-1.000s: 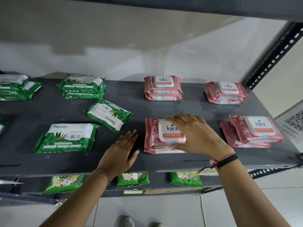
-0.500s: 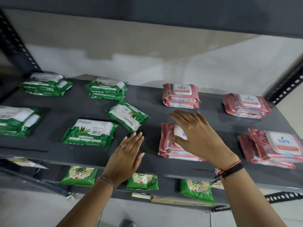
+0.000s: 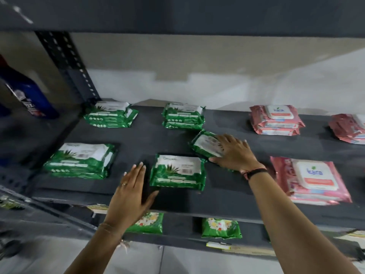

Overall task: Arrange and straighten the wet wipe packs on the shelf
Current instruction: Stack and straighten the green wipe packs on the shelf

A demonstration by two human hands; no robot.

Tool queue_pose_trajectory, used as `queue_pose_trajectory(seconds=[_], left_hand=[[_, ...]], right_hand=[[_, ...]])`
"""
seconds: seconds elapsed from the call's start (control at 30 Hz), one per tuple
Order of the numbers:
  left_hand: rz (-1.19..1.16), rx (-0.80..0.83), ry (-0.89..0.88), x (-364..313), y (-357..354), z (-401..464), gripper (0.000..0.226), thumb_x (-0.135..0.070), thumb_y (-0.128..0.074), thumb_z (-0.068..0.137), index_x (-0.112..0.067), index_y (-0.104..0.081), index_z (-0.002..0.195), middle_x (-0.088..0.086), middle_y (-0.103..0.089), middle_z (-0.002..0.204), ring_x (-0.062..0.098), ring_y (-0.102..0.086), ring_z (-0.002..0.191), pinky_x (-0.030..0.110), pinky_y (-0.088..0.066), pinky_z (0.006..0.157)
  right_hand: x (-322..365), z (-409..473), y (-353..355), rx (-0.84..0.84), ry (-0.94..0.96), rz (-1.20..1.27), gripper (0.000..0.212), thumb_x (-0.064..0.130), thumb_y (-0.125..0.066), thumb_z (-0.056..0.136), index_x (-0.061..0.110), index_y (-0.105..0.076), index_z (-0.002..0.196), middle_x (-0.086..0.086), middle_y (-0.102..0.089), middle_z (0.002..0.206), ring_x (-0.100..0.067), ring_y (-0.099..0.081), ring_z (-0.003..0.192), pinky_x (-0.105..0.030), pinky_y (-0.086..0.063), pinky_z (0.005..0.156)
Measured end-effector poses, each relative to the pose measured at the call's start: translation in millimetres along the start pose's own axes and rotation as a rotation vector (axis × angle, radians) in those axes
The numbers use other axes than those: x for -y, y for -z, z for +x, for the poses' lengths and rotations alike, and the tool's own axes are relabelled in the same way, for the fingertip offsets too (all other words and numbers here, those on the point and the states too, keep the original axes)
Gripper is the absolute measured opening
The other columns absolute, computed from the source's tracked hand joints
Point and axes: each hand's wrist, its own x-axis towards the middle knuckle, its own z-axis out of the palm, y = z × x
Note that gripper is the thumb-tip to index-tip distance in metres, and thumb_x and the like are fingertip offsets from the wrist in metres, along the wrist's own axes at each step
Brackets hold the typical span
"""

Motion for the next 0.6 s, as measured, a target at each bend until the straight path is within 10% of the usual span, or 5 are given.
queue_pose_trajectory(seconds=[0.33,0.6], left_hand=[[-0.067,0.038,-0.073,11.2,-16.2,10.7,0.082,-0.061,-0.020,0.089,0.007,-0.046,0.126,0.021,-0.044,0.134,0.033,-0.043,0.119,0.045,-0.027,0.096],[-0.111,0.031,-0.085,11.9,-16.4,9.7,0.082,-0.061,-0.018,0.090,0.007,-0.047,0.126,0.021,-0.045,0.133,0.031,-0.041,0.121,0.045,-0.027,0.097]], right_hand=[[17.5,-15.8,4.6,-0.108,-0.023,0.095,0.073,0.033,-0.070,0.074,0.020,-0.032,0.135,-0.012,-0.046,0.136,-0.033,-0.042,0.122,-0.042,-0.036,0.101],[70.9,-35.7,11.0,-0.110,0.343,0.163,0.063,0.028,-0.073,0.070,0.025,-0.045,0.127,-0.008,-0.056,0.127,-0.030,-0.053,0.113,-0.047,-0.047,0.096]])
